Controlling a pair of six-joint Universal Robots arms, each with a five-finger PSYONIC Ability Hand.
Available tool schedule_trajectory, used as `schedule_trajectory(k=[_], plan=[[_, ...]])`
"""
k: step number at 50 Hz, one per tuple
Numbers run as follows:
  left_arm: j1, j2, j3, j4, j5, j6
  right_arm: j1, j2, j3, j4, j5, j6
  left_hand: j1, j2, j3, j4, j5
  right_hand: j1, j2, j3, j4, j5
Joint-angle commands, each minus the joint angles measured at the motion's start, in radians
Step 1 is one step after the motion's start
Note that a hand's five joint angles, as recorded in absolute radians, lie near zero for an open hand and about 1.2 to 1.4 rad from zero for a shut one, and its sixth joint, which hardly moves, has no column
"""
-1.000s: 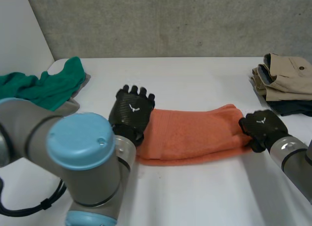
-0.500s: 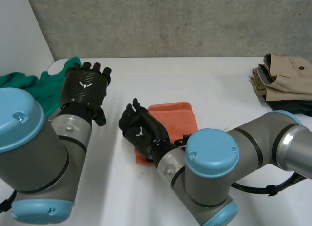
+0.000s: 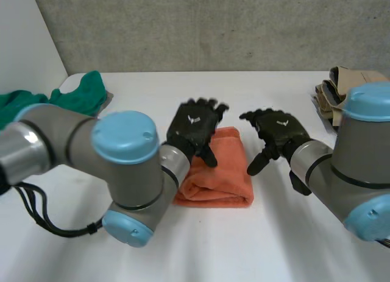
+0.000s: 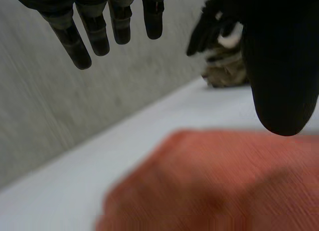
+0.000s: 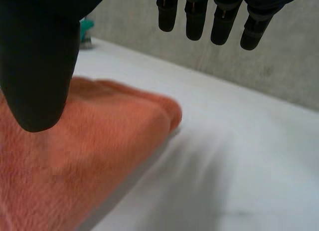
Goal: Fold the laundry.
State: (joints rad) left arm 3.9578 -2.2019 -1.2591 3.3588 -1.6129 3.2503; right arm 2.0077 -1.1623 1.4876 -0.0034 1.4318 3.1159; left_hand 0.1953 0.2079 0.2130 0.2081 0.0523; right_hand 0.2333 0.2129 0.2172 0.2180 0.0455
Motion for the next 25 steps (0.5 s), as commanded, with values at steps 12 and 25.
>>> schedule_trajectory(k=[12, 25], plan=[[-0.002, -0.091, 0.003, -0.19, -0.286, 0.379, 0.017, 0.303, -0.184, 0.051, -0.125, -0.086, 0.056, 0.044, 0.039, 0.044, 0.025, 0.083, 0.104, 0.1, 0.099, 0.097], [-0.011, -0.026, 0.004, -0.18, -0.272, 0.373, 0.056, 0.14, -0.155, 0.054, 0.007, -0.227, 0.042, 0.029, 0.024, 0.029, 0.01, 0.119, 0.139, 0.135, 0.134, 0.132]])
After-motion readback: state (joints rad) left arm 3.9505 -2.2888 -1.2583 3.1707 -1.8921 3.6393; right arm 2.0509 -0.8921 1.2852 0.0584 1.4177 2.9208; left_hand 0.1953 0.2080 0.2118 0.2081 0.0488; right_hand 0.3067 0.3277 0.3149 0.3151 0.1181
